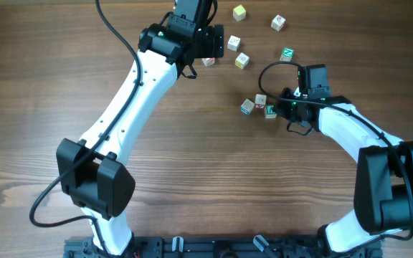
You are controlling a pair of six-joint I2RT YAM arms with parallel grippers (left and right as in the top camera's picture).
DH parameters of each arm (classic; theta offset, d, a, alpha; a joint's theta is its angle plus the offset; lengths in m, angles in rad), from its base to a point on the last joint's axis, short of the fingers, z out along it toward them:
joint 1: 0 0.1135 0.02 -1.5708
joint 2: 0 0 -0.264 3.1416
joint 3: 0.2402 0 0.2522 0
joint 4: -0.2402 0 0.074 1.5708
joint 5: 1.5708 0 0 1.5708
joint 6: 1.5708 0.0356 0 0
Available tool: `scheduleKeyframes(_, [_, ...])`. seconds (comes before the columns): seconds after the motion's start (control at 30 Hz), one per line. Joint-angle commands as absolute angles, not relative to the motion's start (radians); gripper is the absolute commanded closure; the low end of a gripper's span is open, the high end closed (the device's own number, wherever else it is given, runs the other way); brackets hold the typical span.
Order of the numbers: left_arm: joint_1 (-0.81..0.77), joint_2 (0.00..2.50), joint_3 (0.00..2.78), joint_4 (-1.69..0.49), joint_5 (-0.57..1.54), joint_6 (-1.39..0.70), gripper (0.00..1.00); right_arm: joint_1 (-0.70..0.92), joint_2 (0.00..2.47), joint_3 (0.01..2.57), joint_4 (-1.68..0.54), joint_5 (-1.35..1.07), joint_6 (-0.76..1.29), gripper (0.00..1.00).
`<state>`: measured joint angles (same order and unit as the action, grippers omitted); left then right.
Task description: Form a circle
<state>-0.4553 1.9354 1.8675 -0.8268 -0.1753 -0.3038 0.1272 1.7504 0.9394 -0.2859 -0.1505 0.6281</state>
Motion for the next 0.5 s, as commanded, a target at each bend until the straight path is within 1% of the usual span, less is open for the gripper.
scheduleKeyframes(0.0, [-0.453,1.913,1.885,-0.825,-0.184,-0.295,0.00,0.123,1.757,0.956,-0.278,-0.167,0.639,0.96])
scheduleKeyframes(0.47, [-0.453,1.913,1.885,-0.825,-0.184,-0.295,0.00,0.123,1.757,0.956,-0.267,-0.186,0.639,0.96])
